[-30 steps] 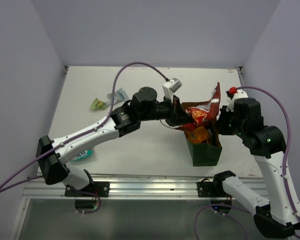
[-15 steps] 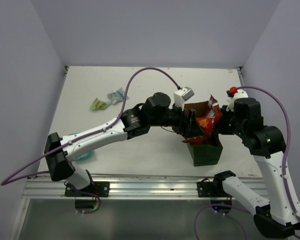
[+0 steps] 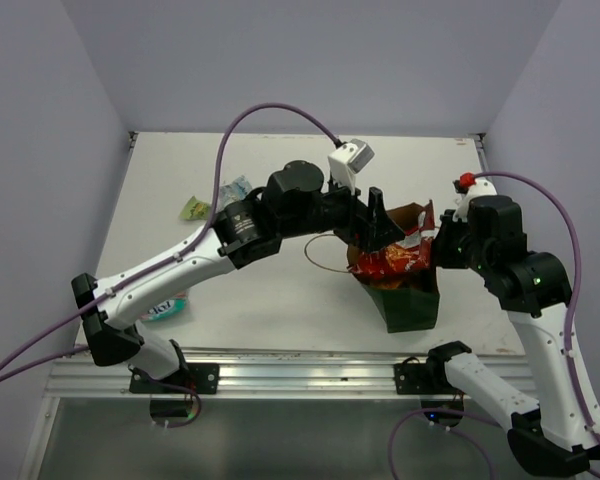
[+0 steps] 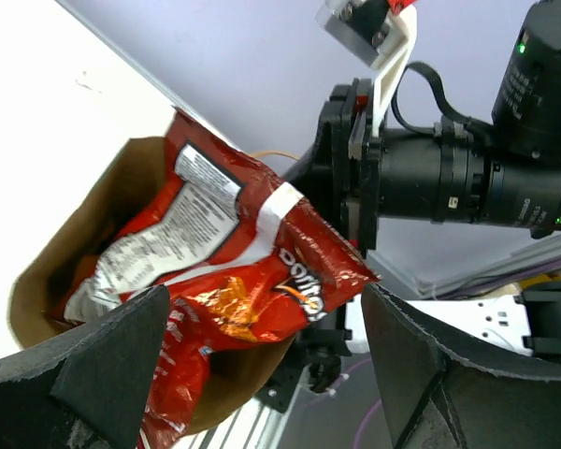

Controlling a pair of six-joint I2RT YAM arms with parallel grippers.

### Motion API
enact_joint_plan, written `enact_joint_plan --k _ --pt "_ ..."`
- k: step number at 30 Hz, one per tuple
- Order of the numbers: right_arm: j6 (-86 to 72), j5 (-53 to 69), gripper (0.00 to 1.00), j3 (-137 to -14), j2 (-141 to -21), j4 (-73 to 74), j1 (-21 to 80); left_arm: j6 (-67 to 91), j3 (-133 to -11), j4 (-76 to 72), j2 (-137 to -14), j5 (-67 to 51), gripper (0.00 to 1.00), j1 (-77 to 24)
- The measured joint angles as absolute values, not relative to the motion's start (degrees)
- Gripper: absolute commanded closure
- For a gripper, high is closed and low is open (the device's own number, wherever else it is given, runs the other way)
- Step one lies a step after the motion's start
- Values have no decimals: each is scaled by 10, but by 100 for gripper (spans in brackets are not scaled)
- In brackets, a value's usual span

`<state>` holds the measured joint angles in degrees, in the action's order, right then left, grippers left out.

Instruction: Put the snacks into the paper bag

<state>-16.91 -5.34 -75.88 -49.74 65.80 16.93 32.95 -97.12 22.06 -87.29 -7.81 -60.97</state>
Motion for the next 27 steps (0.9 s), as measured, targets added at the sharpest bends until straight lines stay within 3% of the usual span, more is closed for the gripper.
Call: enact_joint_plan --k 8,10,13,15,21,27 --pt "-169 -52 100 -759 -496 655 169 346 -891 204 -865 -87 13 -609" --pt "-169 -52 100 -759 -493 656 169 336 -904 229 -860 -26 13 -610" --pt "-169 -52 100 -759 -489 656 169 335 -925 284 -839 95 2 -597" --pt "-169 -52 100 -759 -488 656 169 352 -910 324 -805 183 1 -555" --pt "-169 -51 100 -759 -487 657 169 508 -719 486 -718 408 1 -335" --pt "-167 -48 100 -759 -487 655 169 687 -525 628 -740 437 0 -300"
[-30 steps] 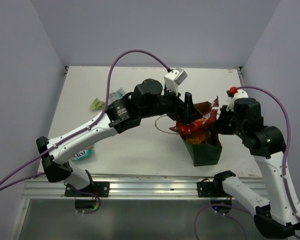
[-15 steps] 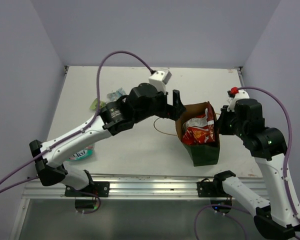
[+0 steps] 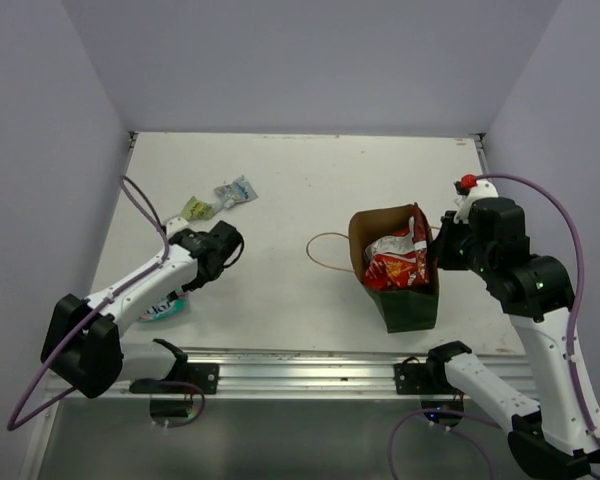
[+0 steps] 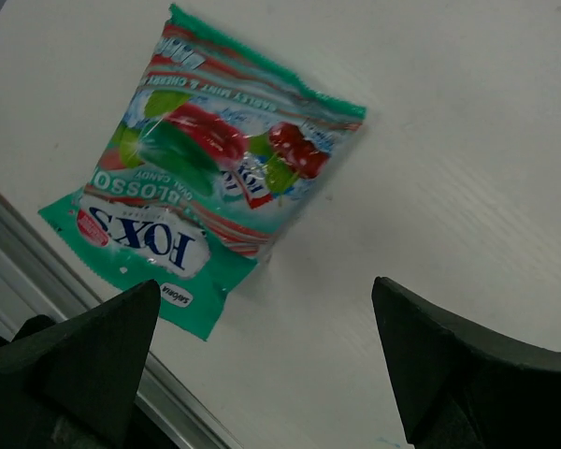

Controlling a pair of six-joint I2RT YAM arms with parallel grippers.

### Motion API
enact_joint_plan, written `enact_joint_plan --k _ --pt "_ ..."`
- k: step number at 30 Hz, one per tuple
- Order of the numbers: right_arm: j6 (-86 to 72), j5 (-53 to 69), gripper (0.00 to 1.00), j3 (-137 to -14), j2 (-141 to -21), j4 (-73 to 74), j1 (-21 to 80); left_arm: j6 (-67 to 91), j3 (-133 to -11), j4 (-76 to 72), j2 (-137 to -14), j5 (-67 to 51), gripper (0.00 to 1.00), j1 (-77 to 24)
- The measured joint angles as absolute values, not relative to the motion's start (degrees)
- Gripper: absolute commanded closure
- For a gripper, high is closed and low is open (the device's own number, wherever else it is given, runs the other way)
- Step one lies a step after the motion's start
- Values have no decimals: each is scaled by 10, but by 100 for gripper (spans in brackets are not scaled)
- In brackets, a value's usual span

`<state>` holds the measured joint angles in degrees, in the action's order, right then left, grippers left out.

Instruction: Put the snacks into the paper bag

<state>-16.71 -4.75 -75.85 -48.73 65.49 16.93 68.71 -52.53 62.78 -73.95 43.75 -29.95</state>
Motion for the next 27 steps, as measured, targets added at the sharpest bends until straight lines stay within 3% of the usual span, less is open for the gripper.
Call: enact_joint_plan --k 6,14,15,16,19,22,27 --pt "-165 -34 100 -753 -488 645 169 772 -456 652 -744 442 0 -286" --pt "-162 -24 100 -747 -494 631 169 762 -426 604 -809 453 2 -211" --pt "-161 -23 100 -747 -495 630 169 750 -426 591 -816 451 8 -195" --pt "-160 -22 100 -747 -495 630 169 736 -426 576 -822 449 34 -178" --pt "-157 -21 100 -747 -495 630 169 695 -429 538 -839 446 85 -140" --pt "-156 -21 100 -747 -494 630 169 651 -432 514 -855 444 100 -124" --pt "-154 -22 100 -748 -494 630 169 596 -440 491 -884 438 100 -118"
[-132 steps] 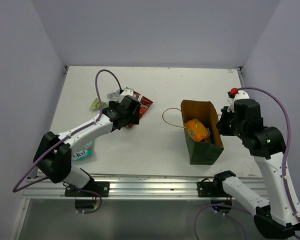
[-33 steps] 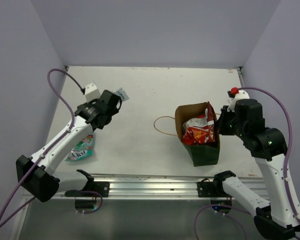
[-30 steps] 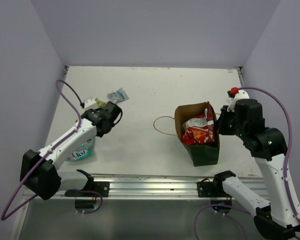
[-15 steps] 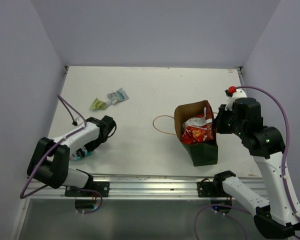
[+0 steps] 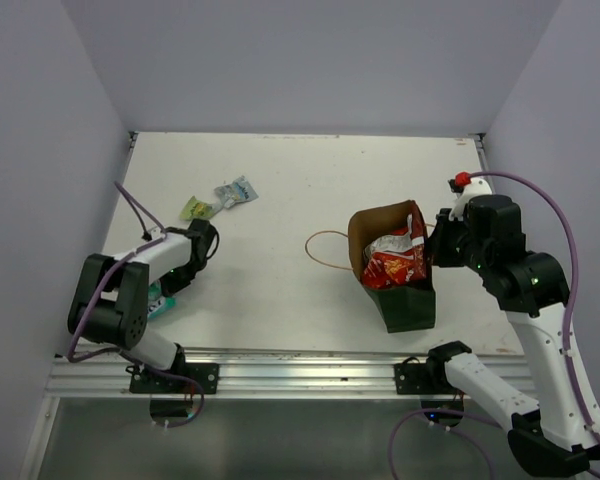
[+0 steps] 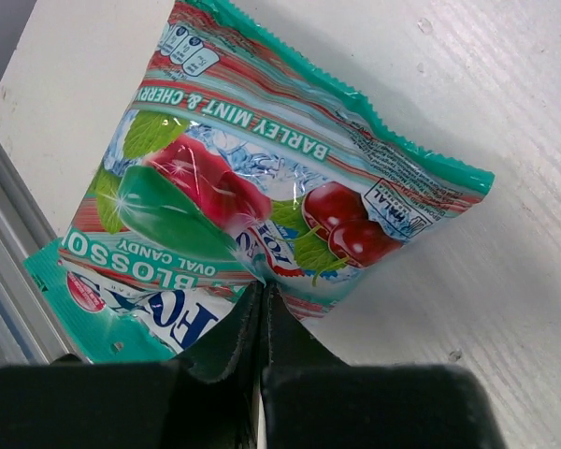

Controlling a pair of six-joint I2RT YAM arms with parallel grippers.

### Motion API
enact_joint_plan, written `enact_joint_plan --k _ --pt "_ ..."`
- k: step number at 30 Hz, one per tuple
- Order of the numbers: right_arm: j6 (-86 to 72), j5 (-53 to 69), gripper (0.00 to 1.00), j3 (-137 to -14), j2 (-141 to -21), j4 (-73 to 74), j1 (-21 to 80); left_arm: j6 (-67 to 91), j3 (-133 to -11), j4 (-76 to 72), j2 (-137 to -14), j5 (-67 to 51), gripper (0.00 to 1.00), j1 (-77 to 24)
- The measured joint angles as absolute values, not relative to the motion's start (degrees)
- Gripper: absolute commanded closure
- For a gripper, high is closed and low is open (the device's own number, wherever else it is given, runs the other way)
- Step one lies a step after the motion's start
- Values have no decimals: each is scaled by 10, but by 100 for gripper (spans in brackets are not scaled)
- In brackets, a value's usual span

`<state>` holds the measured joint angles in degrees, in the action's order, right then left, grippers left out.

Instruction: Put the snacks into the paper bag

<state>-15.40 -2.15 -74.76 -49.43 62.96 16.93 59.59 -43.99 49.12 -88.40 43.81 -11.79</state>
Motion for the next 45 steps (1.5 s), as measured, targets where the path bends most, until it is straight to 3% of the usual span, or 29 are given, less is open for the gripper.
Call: enact_joint_plan --k 6,15,20,28,36,45 --pt "-154 -22 100 -748 -495 630 169 530 -469 479 -846 372 100 -121" --pt "-157 -23 100 -748 -495 629 169 403 -624 337 -621 112 100 -169" --pt "-160 -25 100 -748 -499 626 169 379 -703 258 -653 -40 100 -208" --pt "-163 -27 100 -748 -513 618 169 399 -788 151 -771 -196 100 -388" --pt "-165 -34 100 -748 -518 616 169 441 -839 60 -813 -223 100 -521" --pt "-165 -35 100 -748 -521 616 169 467 -825 37 -813 -192 100 -577"
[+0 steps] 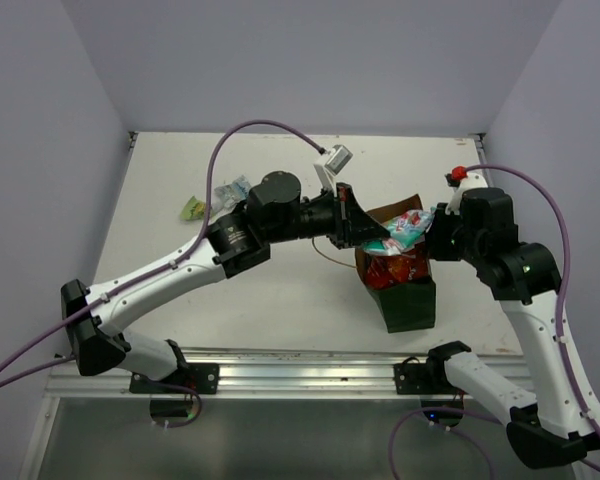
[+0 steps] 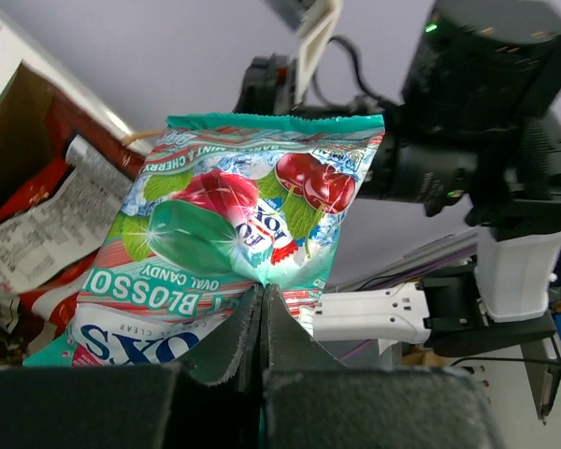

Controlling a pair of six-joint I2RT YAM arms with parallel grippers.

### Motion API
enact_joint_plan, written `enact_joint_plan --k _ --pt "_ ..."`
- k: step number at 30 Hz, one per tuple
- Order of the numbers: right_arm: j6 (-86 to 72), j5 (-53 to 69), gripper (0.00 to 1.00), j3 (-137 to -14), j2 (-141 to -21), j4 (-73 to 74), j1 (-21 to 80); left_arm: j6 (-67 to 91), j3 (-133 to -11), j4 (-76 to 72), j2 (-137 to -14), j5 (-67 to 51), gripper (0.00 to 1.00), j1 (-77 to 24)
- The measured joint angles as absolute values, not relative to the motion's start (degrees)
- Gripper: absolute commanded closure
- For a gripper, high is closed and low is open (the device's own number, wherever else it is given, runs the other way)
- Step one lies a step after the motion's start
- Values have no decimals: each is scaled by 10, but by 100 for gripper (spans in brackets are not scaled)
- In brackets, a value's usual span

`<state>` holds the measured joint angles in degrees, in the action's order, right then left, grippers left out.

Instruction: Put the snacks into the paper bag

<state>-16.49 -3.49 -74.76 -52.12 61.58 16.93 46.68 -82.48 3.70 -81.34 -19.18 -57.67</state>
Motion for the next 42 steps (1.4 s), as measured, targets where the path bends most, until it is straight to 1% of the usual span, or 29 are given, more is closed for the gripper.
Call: enact_joint_plan --k 6,11,14,20,24,28,29,30,31,32,33,34,36,37,41,42 --pt "-165 -35 100 -748 -521 616 169 486 -775 61 -826 -147 100 -587" --pt "-164 -35 100 -750 -521 615 169 505 -777 92 -863 -114 100 -589" --pt "-164 -35 100 -750 -520 615 169 515 -832 157 -913 -91 100 -597" --pt "-161 -41 100 -750 -518 617 169 518 -925 242 -1009 -71 100 -613" --pt "-158 -50 100 -750 -513 620 169 512 -987 307 -1049 -55 100 -632" --pt "-156 -50 100 -750 -511 621 169 503 -1009 341 -1054 -47 100 -642" --pt "-156 -50 100 -750 -511 620 169 500 -1013 347 -1054 -45 95 -643" --pt "-156 -50 100 -750 -511 620 169 496 -1018 352 -1055 -43 78 -644" --pt "-156 -50 100 -750 -511 619 169 486 -1025 357 -1056 -41 70 -644" --pt "-156 -50 100 -750 -511 618 169 481 -1039 360 -1060 -41 48 -645" --pt "-156 -50 100 -749 -511 616 169 469 -1049 361 -1062 -39 38 -646" --pt "-156 -50 100 -748 -510 615 169 462 -1064 363 -1063 -37 32 -646" --pt "-156 -50 100 -745 -509 612 169 444 -1103 366 -1067 -25 23 -647" --pt "-156 -50 100 -743 -509 611 169 434 -1121 364 -1066 -17 21 -647" --pt "-156 -50 100 -737 -505 604 169 393 -1140 331 -1039 18 19 -648" --pt "-156 -51 100 -737 -505 603 169 382 -1133 321 -1025 32 17 -648"
